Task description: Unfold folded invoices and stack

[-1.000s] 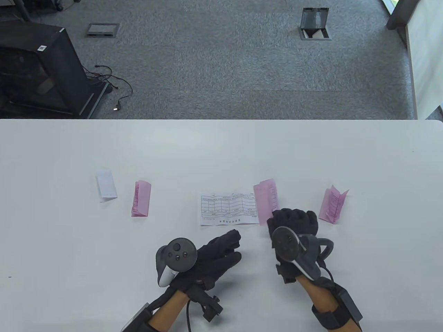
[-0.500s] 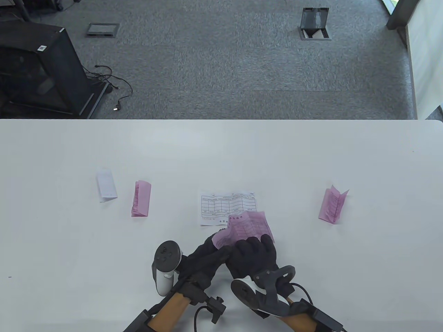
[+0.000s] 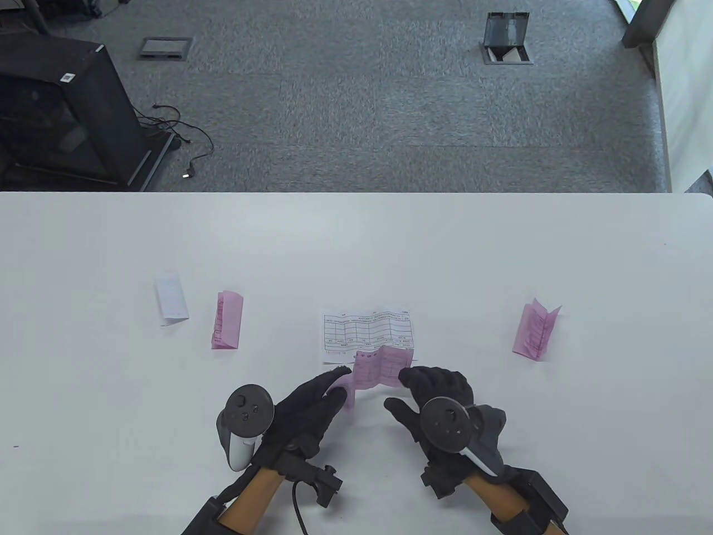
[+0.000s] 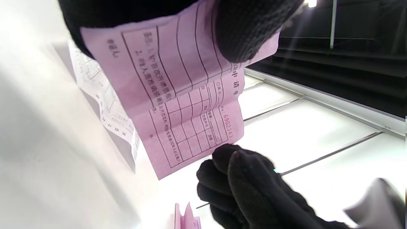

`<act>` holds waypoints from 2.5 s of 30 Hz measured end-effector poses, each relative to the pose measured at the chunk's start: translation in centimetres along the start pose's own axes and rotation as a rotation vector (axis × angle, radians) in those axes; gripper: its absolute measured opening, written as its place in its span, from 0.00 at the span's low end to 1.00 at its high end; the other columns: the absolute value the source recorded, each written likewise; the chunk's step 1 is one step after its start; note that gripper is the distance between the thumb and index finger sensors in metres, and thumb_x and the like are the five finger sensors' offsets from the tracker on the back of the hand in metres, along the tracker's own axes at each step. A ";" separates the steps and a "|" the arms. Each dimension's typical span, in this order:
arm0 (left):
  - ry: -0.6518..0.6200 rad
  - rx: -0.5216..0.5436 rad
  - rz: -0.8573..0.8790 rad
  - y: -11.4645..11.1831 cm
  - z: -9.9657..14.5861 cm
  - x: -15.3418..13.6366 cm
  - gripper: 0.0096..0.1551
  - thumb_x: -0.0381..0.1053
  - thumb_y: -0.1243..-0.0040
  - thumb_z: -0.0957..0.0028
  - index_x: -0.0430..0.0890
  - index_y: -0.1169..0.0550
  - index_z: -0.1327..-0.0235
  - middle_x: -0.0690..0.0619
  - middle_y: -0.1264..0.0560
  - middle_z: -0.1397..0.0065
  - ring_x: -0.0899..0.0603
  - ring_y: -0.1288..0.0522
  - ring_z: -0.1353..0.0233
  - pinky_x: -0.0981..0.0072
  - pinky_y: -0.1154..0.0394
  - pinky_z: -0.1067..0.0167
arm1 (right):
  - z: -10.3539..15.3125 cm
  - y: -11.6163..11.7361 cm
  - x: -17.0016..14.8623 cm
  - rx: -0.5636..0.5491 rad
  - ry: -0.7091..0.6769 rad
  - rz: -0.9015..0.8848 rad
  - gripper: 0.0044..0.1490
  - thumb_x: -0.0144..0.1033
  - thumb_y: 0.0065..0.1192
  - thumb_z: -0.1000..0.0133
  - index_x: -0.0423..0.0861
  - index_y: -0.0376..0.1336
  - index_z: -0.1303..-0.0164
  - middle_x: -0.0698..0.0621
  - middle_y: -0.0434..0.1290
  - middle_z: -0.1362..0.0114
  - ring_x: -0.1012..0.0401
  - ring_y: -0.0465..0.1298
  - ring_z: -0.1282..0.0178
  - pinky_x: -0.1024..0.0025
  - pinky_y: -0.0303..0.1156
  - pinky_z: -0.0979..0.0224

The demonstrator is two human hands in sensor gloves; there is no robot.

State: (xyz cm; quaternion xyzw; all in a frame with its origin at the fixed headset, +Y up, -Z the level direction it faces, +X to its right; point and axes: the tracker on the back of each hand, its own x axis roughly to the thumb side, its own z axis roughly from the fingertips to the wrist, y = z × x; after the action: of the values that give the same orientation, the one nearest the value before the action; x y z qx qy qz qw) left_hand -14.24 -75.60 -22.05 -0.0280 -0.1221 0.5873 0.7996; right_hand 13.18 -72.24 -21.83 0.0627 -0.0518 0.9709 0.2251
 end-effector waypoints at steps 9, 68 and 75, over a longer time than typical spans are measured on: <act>-0.009 -0.070 -0.033 -0.4 0.0 -0.1 0.23 0.49 0.36 0.41 0.51 0.22 0.32 0.43 0.19 0.32 0.35 0.22 0.35 0.43 0.26 0.38 | -1.8 1.0 -3.2 0.210 0.162 -0.395 0.31 0.50 0.54 0.45 0.55 0.59 0.31 0.49 0.68 0.27 0.46 0.68 0.26 0.37 0.55 0.24; 0.383 -0.414 -1.026 -1.7 -1.4 -2.1 0.45 0.63 0.37 0.47 0.62 0.43 0.18 0.44 0.57 0.11 0.29 0.60 0.16 0.34 0.53 0.23 | -1.4 9.7 7.5 0.388 -0.270 0.565 0.38 0.60 0.50 0.45 0.65 0.51 0.21 0.44 0.51 0.13 0.39 0.49 0.15 0.27 0.41 0.23; 0.391 -0.419 -1.035 -1.7 -1.4 -2.1 0.45 0.63 0.37 0.48 0.62 0.43 0.18 0.44 0.57 0.11 0.29 0.59 0.16 0.33 0.52 0.23 | -1.4 8.2 5.7 0.399 -0.225 0.613 0.39 0.58 0.52 0.45 0.64 0.51 0.21 0.44 0.53 0.14 0.39 0.50 0.16 0.27 0.42 0.23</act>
State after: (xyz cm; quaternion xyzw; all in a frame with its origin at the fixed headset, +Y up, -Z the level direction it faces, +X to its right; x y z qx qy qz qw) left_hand -12.93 -77.93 -23.45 -0.2298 -0.0835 0.0683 0.9672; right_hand 4.31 -76.96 -22.97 0.1931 0.0975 0.9712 -0.0996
